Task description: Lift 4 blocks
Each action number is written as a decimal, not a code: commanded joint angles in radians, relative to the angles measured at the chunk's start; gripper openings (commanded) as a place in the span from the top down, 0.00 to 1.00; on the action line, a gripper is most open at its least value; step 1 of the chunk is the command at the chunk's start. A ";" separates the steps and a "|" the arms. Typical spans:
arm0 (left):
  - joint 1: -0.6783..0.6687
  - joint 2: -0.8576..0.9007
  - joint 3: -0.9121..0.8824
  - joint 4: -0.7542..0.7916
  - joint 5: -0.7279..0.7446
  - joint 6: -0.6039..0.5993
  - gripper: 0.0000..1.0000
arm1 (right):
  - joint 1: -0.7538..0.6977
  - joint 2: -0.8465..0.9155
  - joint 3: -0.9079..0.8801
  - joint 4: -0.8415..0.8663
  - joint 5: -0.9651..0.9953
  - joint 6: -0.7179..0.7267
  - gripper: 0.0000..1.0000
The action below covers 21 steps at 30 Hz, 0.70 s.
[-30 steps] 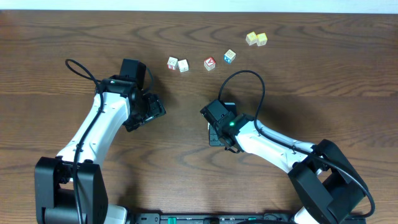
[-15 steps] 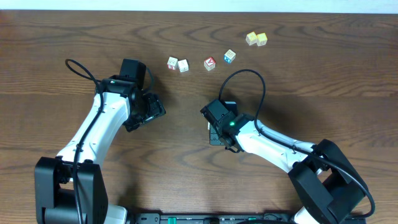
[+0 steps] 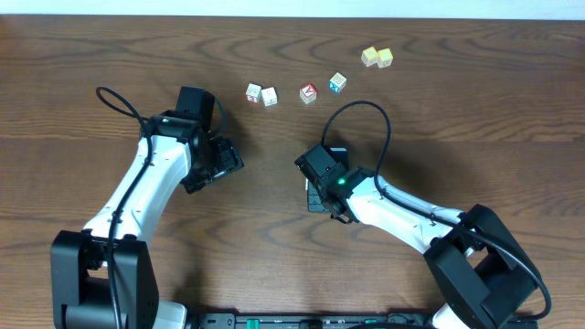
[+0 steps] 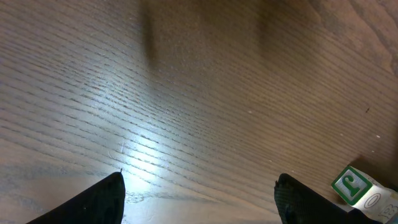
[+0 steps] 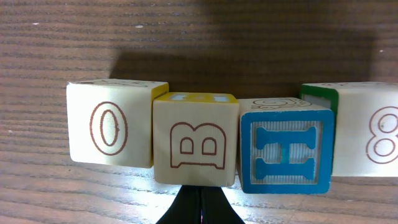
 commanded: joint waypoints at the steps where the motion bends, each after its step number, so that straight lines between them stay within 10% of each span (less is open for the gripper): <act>1: 0.002 -0.002 -0.002 0.000 -0.013 -0.005 0.23 | -0.003 0.002 -0.005 0.002 0.027 -0.007 0.99; 21: 0.002 -0.002 -0.002 0.000 -0.013 -0.005 0.23 | -0.010 -0.145 0.040 -0.137 0.020 -0.014 0.99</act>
